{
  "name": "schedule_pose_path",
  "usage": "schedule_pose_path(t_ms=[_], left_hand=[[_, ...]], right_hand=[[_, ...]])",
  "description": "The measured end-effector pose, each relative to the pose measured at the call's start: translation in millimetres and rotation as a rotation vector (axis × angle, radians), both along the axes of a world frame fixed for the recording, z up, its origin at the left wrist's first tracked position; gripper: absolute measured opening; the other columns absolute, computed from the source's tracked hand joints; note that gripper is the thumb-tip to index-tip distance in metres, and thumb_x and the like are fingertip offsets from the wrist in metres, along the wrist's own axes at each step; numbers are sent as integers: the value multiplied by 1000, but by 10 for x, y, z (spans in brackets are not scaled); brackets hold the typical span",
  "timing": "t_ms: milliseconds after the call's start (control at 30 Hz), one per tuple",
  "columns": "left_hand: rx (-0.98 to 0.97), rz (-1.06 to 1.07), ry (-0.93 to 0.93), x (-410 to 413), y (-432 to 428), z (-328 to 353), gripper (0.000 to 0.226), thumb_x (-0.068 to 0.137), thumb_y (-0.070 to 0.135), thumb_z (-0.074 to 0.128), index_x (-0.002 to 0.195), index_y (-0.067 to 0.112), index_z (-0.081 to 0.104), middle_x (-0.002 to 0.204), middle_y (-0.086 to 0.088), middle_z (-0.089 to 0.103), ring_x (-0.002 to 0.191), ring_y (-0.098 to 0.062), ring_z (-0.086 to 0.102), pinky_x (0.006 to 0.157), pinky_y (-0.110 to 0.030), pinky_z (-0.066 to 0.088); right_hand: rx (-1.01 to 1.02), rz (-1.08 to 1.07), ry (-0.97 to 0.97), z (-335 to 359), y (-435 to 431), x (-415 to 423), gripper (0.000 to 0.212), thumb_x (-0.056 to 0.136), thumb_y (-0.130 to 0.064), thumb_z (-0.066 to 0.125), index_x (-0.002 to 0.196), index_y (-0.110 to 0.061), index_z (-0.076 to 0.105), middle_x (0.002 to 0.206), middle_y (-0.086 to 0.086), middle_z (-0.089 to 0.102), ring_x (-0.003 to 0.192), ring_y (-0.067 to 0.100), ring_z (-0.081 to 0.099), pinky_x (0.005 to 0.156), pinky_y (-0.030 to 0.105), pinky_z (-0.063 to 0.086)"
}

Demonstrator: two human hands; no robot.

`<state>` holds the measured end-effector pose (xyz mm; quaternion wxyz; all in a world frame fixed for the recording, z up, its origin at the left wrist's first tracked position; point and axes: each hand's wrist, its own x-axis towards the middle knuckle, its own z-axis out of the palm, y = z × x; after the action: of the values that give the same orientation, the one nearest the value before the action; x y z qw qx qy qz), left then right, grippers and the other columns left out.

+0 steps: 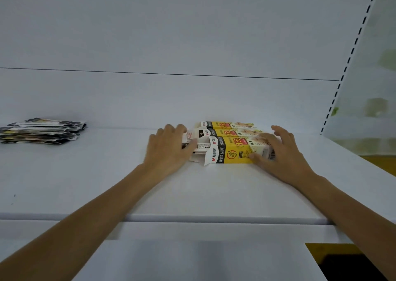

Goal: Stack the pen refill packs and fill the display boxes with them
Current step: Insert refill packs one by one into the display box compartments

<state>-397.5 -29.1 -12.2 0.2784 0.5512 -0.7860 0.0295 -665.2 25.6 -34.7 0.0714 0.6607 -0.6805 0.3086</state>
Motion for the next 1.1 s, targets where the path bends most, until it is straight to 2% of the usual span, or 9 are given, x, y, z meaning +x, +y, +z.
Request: schedule_pose_path(t_ms=[100, 300, 400, 467, 533, 633, 800, 900, 1100], left_hand=[[84, -81, 139, 145, 76, -43, 32, 93, 30, 45, 124, 22, 44, 111, 3, 61, 99, -20, 57, 83, -32, 39], [160, -369, -6, 125, 127, -119, 40, 91, 13, 47, 128, 27, 49, 118, 10, 54, 109, -12, 46, 87, -21, 33], [391, -500, 310, -31, 167, -45, 43, 86, 1, 49, 118, 29, 54, 112, 15, 54, 107, -6, 50, 84, -14, 36], [340, -433, 435, -90, 143, -37, 37, 86, 2, 49, 118, 21, 53, 116, 8, 54, 114, -11, 51, 86, -19, 37], [281, -317, 348, -86, 126, -56, 34, 88, 8, 46, 119, 19, 54, 118, 5, 54, 111, -14, 50, 80, -19, 36], [468, -419, 300, -81, 158, -57, 30, 92, 18, 44, 111, 35, 61, 114, 12, 57, 102, -10, 50, 70, -9, 36], [279, -241, 98, -132, 145, -105, 45, 85, 21, 39, 128, 27, 48, 135, 5, 48, 120, -21, 43, 98, -35, 35], [230, -230, 141, -140, 112, -118, 51, 84, 4, 41, 131, 21, 48, 140, -2, 43, 127, -25, 37, 102, -40, 34], [295, -236, 86, -195, 63, -191, 54, 83, 10, 39, 133, 28, 46, 133, -8, 43, 124, -28, 36, 100, -42, 35]], right_hand=[[-58, 18, -59, 11, -9, 43, 54, 85, -47, 55, 128, -15, 50, 146, 0, 24, 130, 15, 26, 98, 42, 41], [-59, 39, -116, 4, -5, 48, 37, 94, -33, 46, 123, -11, 54, 145, 3, 27, 128, 16, 27, 97, 27, 29], [-46, 43, -118, 13, 4, 50, 36, 95, -33, 44, 122, -12, 54, 144, 3, 27, 128, 17, 27, 98, 29, 31], [-41, 41, -116, 22, 11, 53, 36, 95, -33, 43, 122, -12, 54, 144, 3, 27, 128, 17, 26, 97, 29, 31], [-31, 41, -114, 24, 17, 53, 36, 96, -33, 42, 123, -11, 53, 144, 3, 27, 128, 17, 25, 98, 30, 32], [-28, 40, -103, 15, 4, 52, 37, 96, -34, 41, 123, -12, 52, 143, 3, 28, 128, 16, 25, 98, 31, 34], [-31, 39, -95, 10, -2, 38, 35, 96, -34, 40, 121, -13, 52, 134, 1, 35, 123, 13, 27, 91, 27, 33], [-55, 42, -81, 7, -6, 35, 34, 95, -35, 41, 118, -13, 53, 127, 0, 39, 115, 8, 28, 87, 26, 33], [-38, 47, -65, 27, 31, 53, 36, 94, -37, 45, 120, -13, 52, 127, -2, 38, 119, 8, 28, 90, 25, 34]])
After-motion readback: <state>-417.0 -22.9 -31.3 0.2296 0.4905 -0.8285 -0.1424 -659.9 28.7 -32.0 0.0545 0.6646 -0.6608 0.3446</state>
